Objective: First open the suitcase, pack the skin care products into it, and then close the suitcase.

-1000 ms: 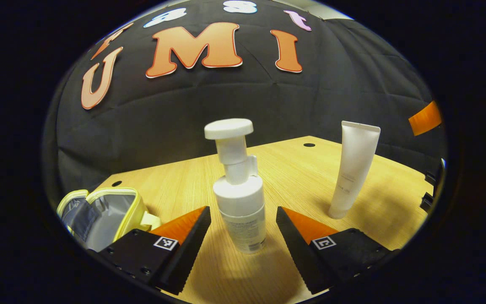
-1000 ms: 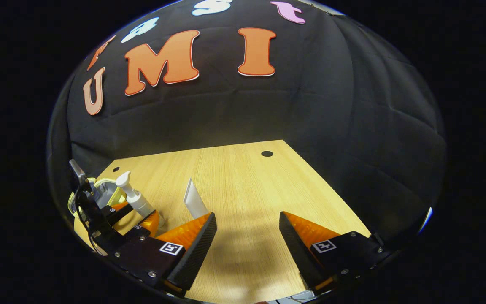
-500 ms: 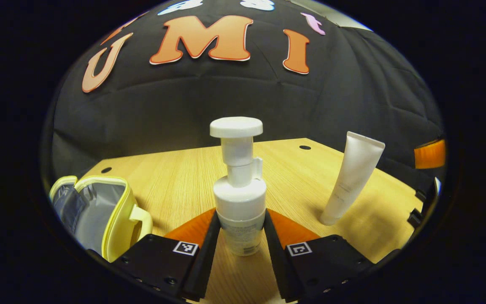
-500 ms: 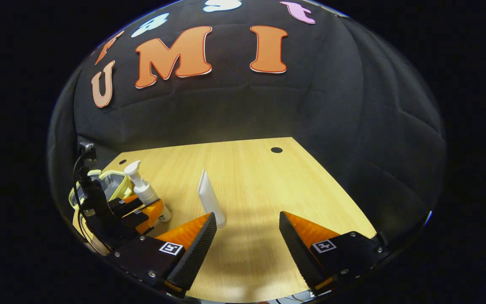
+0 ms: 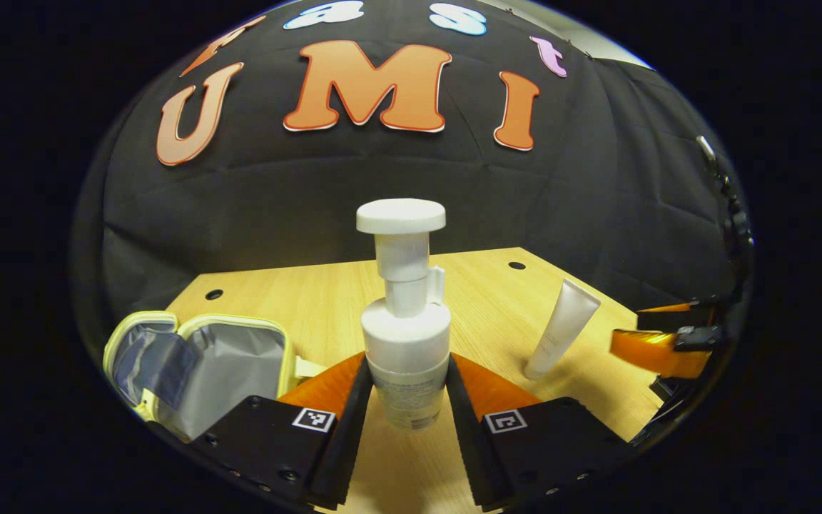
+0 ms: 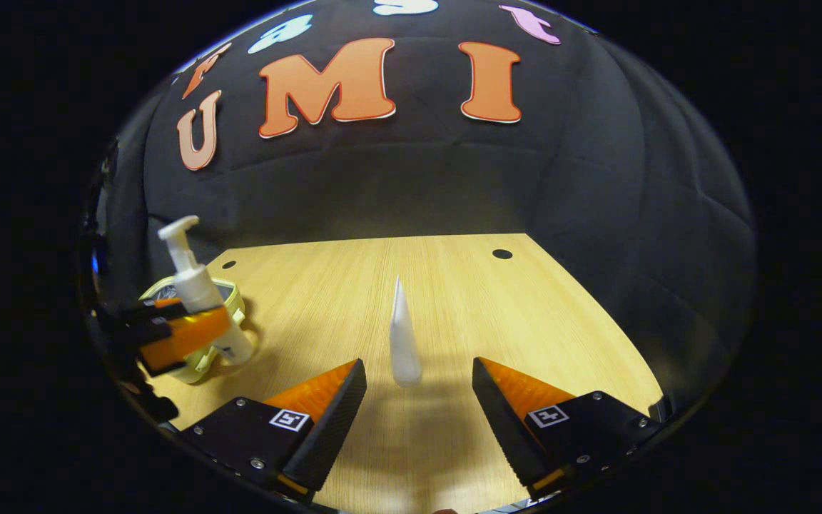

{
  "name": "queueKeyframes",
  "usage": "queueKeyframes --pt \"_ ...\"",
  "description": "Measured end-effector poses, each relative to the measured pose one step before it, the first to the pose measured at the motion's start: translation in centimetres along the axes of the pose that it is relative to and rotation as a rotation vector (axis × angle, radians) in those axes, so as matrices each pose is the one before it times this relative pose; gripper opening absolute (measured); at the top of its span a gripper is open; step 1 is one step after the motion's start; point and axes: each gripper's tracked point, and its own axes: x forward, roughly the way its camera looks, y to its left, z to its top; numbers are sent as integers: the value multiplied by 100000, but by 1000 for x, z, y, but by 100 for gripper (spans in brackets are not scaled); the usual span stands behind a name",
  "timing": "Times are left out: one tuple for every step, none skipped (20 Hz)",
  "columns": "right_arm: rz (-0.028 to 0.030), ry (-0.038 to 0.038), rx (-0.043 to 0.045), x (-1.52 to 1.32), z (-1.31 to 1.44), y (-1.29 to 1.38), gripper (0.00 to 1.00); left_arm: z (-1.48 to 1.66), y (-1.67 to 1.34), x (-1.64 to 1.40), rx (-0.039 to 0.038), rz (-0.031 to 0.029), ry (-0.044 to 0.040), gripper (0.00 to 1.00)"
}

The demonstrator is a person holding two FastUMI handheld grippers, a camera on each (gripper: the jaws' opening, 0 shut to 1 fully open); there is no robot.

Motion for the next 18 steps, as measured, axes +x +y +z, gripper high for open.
queueKeyframes --pt "950 541 -265 654 -165 487 96 490 817 -1074 1483 1306 163 61" --pt "685 485 -876 843 -158 344 95 366 804 -729 899 1401 -96 61" --pt "-212 921 -1370 897 -412 184 96 425 788 -767 -93 1134 -112 61" --pt "-672 59 -1651 893 -174 16 96 226 680 -686 -618 897 -298 61" --pt "-453 -215 -1912 1003 -31 -21 96 294 614 -560 -654 872 -209 63" --pt "-119 906 -1587 856 -266 18 96 148 730 -332 -261 1064 -341 61" --pt "1065 639 140 543 -365 266 96 84 671 -428 114 1379 -149 61" --pt "467 461 844 674 -173 13 96 -58 622 -508 290 1343 98 63" --pt "636 920 631 552 -500 101 96 -100 496 -215 214 1107 305 61" --pt "-857 1502 379 611 -504 -212 96 -90 414 -258 89 730 261 61" --pt "-180 1395 963 830 -470 -84 96 -182 239 -203 -123 237 779 61" --pt "-143 1561 886 572 -469 -56 96 -108 159 -69 -376 154 316 61" --pt "237 512 428 335 -244 -9 95 -9 114 -68 -242 381 -13 62" --pt "-185 478 -225 268 -176 -94 94 -116 121 -125 144 471 11 61" --pt "622 369 -649 264 -314 169 89 35 163 -72 446 624 -111 63" --pt "313 66 -828 145 -53 73 87 -207 134 -40 534 722 255 61" --pt "423 -20 -794 240 -62 73 82 -68 5 -84 273 455 126 61" --pt "40 578 -523 212 -153 96 78 -198 4 -3 -10 357 166 61"
